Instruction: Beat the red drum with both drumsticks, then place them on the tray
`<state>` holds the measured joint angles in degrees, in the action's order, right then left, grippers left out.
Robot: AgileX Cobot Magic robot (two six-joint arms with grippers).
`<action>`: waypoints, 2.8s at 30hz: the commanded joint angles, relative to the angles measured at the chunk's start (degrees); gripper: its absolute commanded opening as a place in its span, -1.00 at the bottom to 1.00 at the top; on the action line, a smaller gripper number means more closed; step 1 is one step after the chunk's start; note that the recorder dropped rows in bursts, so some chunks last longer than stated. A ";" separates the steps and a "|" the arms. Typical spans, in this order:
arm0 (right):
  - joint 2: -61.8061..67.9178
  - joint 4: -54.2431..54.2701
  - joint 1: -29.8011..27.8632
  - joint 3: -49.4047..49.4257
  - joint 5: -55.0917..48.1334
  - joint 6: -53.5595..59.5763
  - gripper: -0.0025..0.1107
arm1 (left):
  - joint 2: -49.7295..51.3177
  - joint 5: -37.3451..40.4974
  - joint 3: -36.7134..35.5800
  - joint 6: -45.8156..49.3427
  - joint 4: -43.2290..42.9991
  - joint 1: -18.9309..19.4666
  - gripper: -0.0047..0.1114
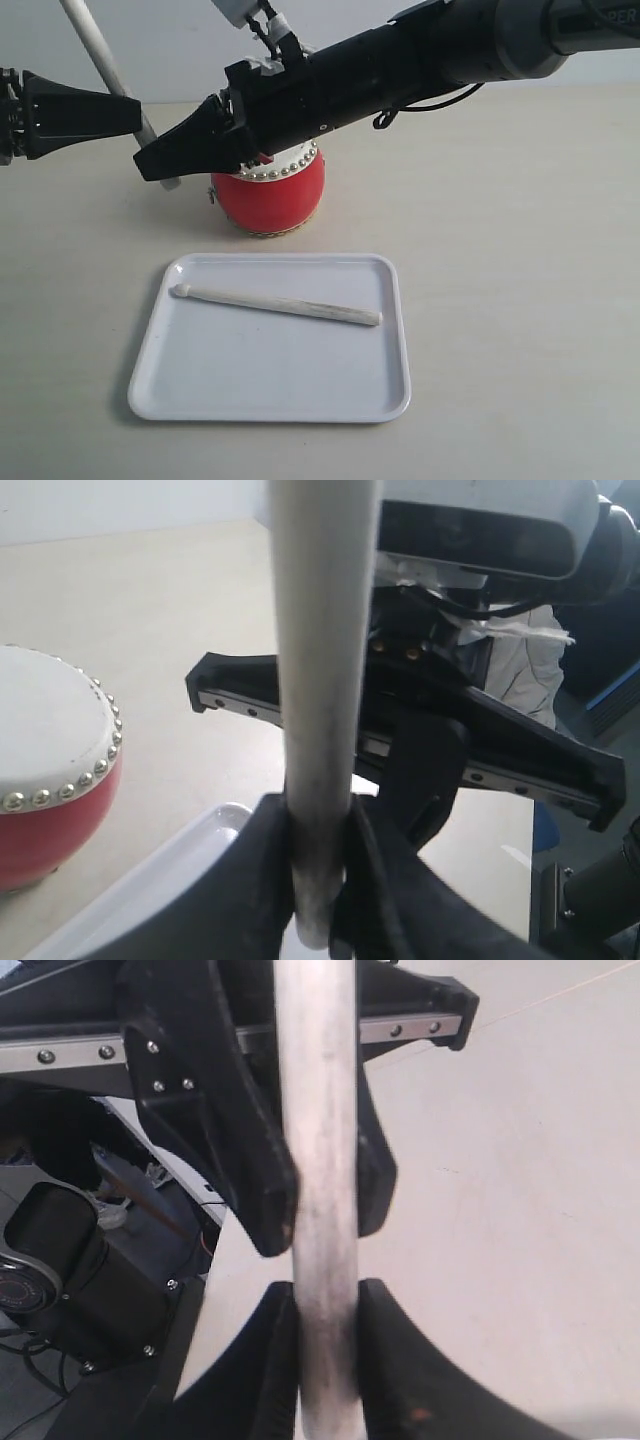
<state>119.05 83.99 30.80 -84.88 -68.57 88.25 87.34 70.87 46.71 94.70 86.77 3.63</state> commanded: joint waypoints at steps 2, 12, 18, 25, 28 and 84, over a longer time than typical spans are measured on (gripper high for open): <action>0.05 0.93 -0.19 0.11 -1.39 -1.61 -0.96 | 0.00 -0.90 -0.06 0.82 1.26 -0.24 -0.92; 0.05 0.93 -0.19 0.11 -1.39 -1.50 -0.96 | 0.00 -0.90 -0.06 0.82 2.20 -0.24 -0.51; 0.05 0.93 -0.19 0.11 -1.39 -1.50 -0.96 | 0.00 -1.00 -0.06 0.64 2.36 -0.24 0.20; 0.05 -0.12 -0.19 -0.02 -1.39 -3.07 -0.96 | 0.00 -5.23 -0.06 -2.23 2.21 -0.24 0.31; -0.37 -0.12 -0.19 -0.02 0.28 -5.86 -0.96 | 0.00 -7.13 -0.06 -2.23 2.21 -0.24 0.31; -10.93 -73.54 11.28 11.52 5.45 -51.42 -0.96 | -24.64 -48.59 -8.03 -13.90 -5.13 -0.13 -0.92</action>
<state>106.50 13.34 40.17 -74.16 -66.12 39.68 63.04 22.37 38.81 81.03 81.09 3.63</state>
